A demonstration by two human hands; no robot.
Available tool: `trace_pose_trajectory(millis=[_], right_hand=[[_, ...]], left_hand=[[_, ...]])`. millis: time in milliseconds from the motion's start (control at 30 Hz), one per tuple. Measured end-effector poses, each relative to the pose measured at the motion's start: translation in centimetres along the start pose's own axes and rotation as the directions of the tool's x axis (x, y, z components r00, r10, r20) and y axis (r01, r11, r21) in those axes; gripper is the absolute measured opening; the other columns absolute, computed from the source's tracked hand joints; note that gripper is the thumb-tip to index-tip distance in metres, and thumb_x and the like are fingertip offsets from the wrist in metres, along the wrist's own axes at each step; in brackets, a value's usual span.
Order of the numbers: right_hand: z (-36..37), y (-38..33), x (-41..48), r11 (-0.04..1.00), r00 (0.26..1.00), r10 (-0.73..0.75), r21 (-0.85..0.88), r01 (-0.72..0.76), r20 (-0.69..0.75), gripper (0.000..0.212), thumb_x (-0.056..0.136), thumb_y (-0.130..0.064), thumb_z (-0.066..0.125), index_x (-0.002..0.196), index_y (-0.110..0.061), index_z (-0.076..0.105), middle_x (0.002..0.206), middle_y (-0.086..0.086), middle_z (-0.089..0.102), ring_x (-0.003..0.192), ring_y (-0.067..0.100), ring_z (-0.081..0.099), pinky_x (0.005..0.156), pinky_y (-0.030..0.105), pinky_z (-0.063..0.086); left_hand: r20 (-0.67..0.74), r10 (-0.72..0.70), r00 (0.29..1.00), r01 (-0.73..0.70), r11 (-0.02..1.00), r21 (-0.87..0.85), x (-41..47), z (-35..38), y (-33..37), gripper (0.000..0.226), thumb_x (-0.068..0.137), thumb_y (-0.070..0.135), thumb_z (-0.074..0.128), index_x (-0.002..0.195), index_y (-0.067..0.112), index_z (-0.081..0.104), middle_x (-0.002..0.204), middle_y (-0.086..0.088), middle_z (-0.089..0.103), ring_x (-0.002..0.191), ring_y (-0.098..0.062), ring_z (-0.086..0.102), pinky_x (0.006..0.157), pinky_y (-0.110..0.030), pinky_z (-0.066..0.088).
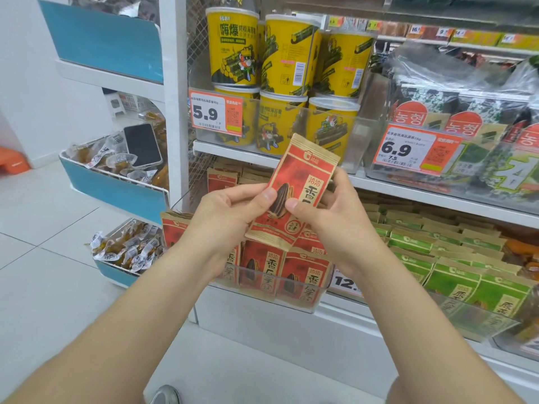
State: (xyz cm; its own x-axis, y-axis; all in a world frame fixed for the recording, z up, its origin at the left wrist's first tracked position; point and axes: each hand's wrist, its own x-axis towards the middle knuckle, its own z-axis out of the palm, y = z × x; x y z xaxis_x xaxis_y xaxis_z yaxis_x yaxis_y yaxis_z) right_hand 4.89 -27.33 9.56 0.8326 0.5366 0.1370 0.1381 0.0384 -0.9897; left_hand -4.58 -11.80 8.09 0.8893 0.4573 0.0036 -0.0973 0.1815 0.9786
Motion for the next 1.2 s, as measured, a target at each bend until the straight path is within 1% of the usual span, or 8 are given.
trace_pose_trajectory(millis=[200,400,500,600,800,967,1100,1200], right_hand=[[0.7,-0.4,0.2,0.982,0.995,-0.036,0.182,0.053,-0.093,0.062,0.090,-0.010,0.085,0.137,-0.032,0.051,0.111,0.003,0.081,0.102,0.024,0.079,0.083,0.045,0.064],[1.9,0.2,1.1,0.894,0.927,-0.351,-0.341,0.289,-0.134,0.014,0.091,-0.027,0.086,0.103,-0.027,0.079,0.088,-0.010,0.080,0.083,0.009,0.076,0.082,0.046,0.063],[3.1,0.5,1.4,0.804,0.814,-0.525,-0.459,0.378,-0.249,0.009,0.094,-0.032,0.083,0.092,-0.025,0.077,0.077,-0.016,0.074,0.073,0.006,0.068,0.078,0.037,0.057],[4.4,0.7,2.0,0.751,0.742,-0.612,-0.496,0.436,-0.273,0.011,0.098,-0.031,0.079,0.094,-0.023,0.074,0.074,-0.018,0.068,0.069,0.005,0.061,0.068,0.022,0.046],[8.5,3.0,4.9,0.728,0.803,-0.585,-0.512,0.456,-0.116,0.005,0.103,-0.029,0.071,0.107,-0.025,0.071,0.080,-0.020,0.071,0.066,0.013,0.063,0.084,0.033,0.048],[11.6,4.0,7.3,0.668,0.841,-0.533,-0.567,0.482,0.088,0.016,0.108,-0.021,0.060,0.119,-0.023,0.072,0.091,-0.012,0.075,0.065,0.001,0.059,0.075,0.010,0.041],[13.4,4.8,8.6,0.527,0.873,-0.436,-0.726,0.443,0.216,0.022,0.108,-0.021,0.054,0.122,-0.024,0.071,0.097,0.002,0.077,0.090,0.028,0.070,0.079,0.043,0.058],[14.3,4.8,9.4,0.349,0.900,-0.323,-0.847,0.401,0.293,0.025,0.109,-0.025,0.047,0.119,-0.024,0.070,0.102,0.005,0.076,0.104,0.037,0.064,0.087,0.046,0.052]], left_hand=[[-0.031,0.086,0.996,-0.082,0.989,0.124,0.3,-1.2,0.8,0.020,0.097,0.022,0.075,0.113,0.011,0.081,0.102,-0.012,0.083,0.098,-0.027,0.081,0.087,-0.038,0.065],[-0.050,0.226,0.973,-0.198,0.923,0.330,0.5,-3.8,1.8,0.017,0.104,0.021,0.069,0.116,0.019,0.082,0.099,0.000,0.084,0.093,-0.018,0.081,0.076,-0.030,0.064],[-0.106,0.397,0.912,-0.206,0.665,0.718,1.6,-6.8,1.6,0.023,0.109,0.023,0.061,0.119,0.028,0.081,0.110,0.013,0.081,0.105,-0.005,0.073,0.095,-0.032,0.056],[-0.171,0.368,0.914,-0.047,0.516,0.855,1.9,-9.8,1.8,0.040,0.102,0.006,0.054,0.129,0.026,0.075,0.128,0.009,0.072,0.116,-0.011,0.062,0.096,-0.030,0.047],[-0.039,0.120,0.992,-0.001,0.312,0.950,1.7,-12.8,1.4,0.057,0.086,0.012,0.067,0.140,0.028,0.067,0.139,0.008,0.068,0.136,-0.019,0.058,0.111,-0.034,0.046],[0.078,0.042,0.996,-0.083,0.115,0.990,3.3,-13.9,-0.2,0.058,0.087,0.028,0.070,0.144,0.031,0.061,0.132,0.003,0.068,0.126,-0.024,0.050,0.107,-0.050,0.048],[0.102,0.092,0.991,-0.103,0.012,0.995,4.6,-14.8,-0.9,0.051,0.096,0.031,0.072,0.145,0.034,0.058,0.135,0.003,0.065,0.130,-0.027,0.047,0.106,-0.052,0.045],[0.099,0.130,0.987,-0.098,-0.020,0.995,5.2,-15.0,-1.3,0.048,0.097,0.035,0.074,0.141,0.035,0.055,0.134,0.007,0.065,0.129,-0.025,0.050,0.104,-0.052,0.044]])
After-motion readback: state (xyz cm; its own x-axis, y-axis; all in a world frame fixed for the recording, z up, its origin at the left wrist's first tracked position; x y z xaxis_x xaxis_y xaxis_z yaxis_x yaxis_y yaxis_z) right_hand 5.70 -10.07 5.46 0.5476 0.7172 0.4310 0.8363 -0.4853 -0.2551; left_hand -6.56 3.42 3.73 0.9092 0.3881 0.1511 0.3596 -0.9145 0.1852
